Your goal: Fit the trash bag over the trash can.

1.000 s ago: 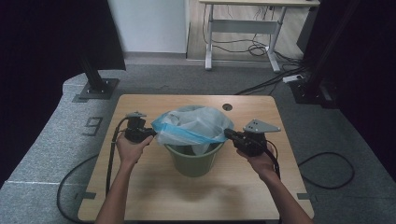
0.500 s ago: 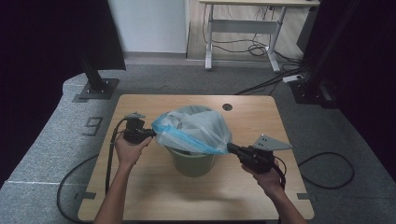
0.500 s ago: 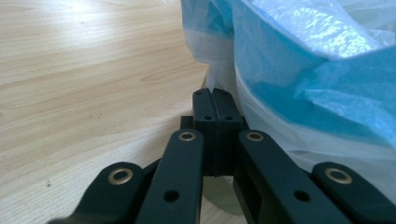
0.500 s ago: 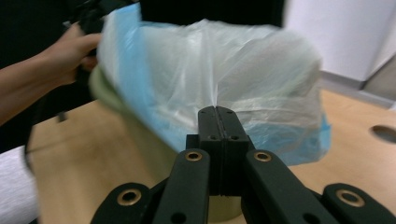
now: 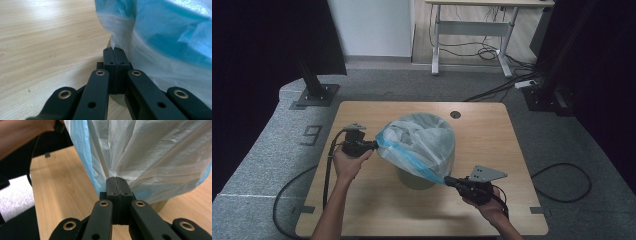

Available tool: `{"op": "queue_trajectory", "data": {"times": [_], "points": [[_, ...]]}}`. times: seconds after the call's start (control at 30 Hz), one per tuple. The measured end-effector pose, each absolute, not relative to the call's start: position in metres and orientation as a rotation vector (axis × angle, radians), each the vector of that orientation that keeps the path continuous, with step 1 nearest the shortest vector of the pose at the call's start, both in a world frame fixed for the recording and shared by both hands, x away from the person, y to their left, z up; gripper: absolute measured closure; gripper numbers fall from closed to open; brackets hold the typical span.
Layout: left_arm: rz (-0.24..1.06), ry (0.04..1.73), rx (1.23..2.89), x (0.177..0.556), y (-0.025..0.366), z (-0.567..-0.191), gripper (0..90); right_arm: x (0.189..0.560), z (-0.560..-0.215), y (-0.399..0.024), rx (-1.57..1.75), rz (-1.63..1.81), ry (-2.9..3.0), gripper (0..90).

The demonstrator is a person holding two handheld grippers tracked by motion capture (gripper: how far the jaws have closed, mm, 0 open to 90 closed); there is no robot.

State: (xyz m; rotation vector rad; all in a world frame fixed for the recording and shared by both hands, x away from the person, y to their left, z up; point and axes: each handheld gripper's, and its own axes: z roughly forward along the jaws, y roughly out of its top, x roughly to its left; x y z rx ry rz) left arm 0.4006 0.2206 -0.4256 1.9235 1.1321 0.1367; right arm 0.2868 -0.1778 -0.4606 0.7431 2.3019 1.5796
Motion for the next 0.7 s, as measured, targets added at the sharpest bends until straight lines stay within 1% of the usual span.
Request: {"op": "queue_trajectory", "data": {"times": [0.27,0.7], "points": [[0.12,1.143,1.931,0.401,0.22,-0.434,89.7,0.286,-0.483,-0.169,0.662,1.476,2.361,89.0],[0.062,1.188,1.946,0.411,0.214,-0.461,89.7,0.309,-0.521,-0.183,0.801,1.371,2.422,89.0]]}}
